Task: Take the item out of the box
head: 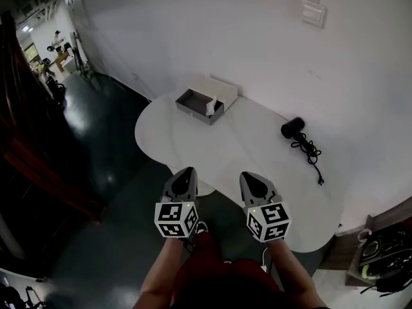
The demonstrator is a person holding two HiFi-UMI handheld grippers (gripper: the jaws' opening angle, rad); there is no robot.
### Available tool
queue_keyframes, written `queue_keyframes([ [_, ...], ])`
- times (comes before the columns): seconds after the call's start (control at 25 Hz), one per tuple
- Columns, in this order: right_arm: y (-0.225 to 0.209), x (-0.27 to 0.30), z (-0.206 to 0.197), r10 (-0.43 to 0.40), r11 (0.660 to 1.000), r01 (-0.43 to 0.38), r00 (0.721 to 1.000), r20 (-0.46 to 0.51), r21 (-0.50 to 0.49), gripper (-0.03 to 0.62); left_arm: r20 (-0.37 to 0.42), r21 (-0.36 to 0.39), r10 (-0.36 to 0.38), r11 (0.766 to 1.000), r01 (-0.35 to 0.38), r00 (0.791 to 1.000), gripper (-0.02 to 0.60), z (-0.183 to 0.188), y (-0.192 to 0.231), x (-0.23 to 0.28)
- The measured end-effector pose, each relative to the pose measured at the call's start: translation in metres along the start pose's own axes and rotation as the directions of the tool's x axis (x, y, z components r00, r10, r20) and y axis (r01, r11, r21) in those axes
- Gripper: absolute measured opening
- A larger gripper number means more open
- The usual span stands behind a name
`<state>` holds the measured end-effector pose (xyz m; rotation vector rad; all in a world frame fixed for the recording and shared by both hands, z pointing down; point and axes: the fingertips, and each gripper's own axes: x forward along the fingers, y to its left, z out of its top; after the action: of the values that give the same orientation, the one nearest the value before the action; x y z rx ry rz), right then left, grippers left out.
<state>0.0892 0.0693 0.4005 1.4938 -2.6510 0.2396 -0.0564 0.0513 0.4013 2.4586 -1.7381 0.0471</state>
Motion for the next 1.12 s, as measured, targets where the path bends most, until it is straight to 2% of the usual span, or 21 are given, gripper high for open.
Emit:
queue_keyframes([
  [0.36, -0.017, 0.086, -0.01, -0.018, 0.999, 0.02, 0.998, -0.056, 0.033, 0.014, -0.05, -0.056, -0.018, 0.998, 0.015, 0.999, 0.021, -0.019, 0.054, 0.068],
  [0.68, -0.033, 0.153, -0.015, -0.06, 0.996, 0.067, 0.993, -0.102, 0.065, 0.014, -0.075, -0.067, -0.027, 0.998, 0.022, 0.997, 0.021, -0.021, 0.107, 0.119],
  [1.12, -0.058, 0.223, 0.0, -0.148, 0.986, 0.156, 0.983, -0.113, 0.062, 0.014, -0.098, -0.063, -0.093, 0.994, 0.087, 0.991, 0.021, -0.015, 0.15, 0.192],
])
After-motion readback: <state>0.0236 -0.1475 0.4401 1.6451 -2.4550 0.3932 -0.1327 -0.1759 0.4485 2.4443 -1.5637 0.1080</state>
